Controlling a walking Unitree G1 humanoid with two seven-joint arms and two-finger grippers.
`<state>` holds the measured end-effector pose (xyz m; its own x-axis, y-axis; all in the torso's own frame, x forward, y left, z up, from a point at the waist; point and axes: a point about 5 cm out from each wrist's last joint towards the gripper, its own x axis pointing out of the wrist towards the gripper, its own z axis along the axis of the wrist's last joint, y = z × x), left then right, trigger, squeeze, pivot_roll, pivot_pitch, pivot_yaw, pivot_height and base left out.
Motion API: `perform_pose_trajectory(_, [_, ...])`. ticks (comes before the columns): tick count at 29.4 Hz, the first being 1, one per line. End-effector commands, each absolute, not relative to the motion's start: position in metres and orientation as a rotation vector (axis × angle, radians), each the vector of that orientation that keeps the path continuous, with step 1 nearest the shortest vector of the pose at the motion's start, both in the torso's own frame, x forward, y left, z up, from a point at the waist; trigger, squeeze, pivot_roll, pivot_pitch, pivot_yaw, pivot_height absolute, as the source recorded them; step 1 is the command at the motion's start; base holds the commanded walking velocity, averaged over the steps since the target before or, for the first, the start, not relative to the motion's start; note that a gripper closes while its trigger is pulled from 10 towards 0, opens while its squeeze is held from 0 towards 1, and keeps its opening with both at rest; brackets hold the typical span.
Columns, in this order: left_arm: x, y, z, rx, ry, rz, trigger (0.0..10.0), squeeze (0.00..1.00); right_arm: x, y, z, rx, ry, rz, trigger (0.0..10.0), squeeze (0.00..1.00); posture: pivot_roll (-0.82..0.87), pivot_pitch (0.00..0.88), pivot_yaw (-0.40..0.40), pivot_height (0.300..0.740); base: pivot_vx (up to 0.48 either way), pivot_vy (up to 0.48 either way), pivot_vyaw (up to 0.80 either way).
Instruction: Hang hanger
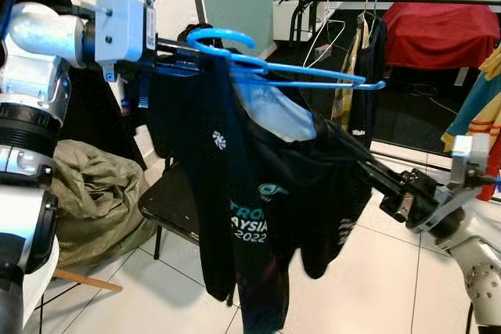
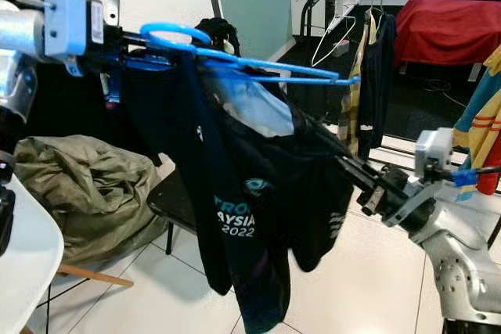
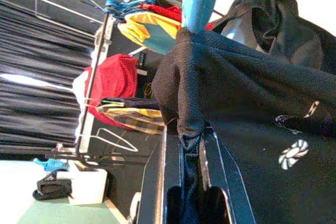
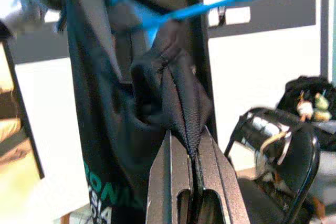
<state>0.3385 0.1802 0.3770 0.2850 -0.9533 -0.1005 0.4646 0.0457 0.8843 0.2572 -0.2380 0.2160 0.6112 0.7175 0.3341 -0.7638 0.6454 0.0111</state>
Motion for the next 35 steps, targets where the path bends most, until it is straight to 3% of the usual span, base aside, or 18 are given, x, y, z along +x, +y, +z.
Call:
perform_pose_trajectory(1, [0.338, 0.198, 0.376, 0.99, -0.594, -1.135, 10.0, 0.0, 0.256, -0.239, 0.225, 0.162, -0.35, 0.866, 0.0, 0.0, -0.1, 0.0, 0.102, 0.74, 0.0, 0.0, 0.0])
perform_pose_trajectory(5, [0.331, 0.212, 0.364, 0.862, -0.575, -1.216, 10.0, 0.0, 0.256, -0.261, 0.242, 0.238, -0.471, 0.771, 0.0, 0.0, -0.1, 0.0, 0.096, 0.74, 0.0, 0.0, 0.0])
perform_pose_trajectory(8, [0.331, 0.212, 0.364, 0.862, -0.575, -1.216, 10.0, 0.0, 0.256, -0.261, 0.242, 0.238, -0.471, 0.771, 0.0, 0.0, -0.1, 0.0, 0.096, 0.74, 0.0, 0.0, 0.0])
perform_pose_trajectory(17, [0.304, 0.22, 0.36, 0.677, -0.572, -1.439, 10.0, 0.0, 0.259, -0.278, 0.25, 0.314, -0.545, 0.692, 0.0, 0.0, -0.09, 0.0, 0.089, 0.74, 0.0, 0.0, 0.0])
perform_pose_trajectory(24, [0.301, 0.222, 0.349, 0.671, -0.499, -1.466, 10.0, 0.0, 0.259, -0.278, 0.249, 0.325, -0.542, 0.706, 0.0, 0.0, -0.09, 0.0, 0.09, 0.74, 0.0, 0.0, 0.0])
perform_pose_trajectory(35, [0.304, 0.215, 0.353, 0.673, -0.529, -1.458, 10.0, 0.0, 0.258, -0.276, 0.249, 0.335, -0.537, 0.716, 0.0, 0.0, -0.1, 0.0, 0.092, 0.74, 0.0, 0.0, 0.0])
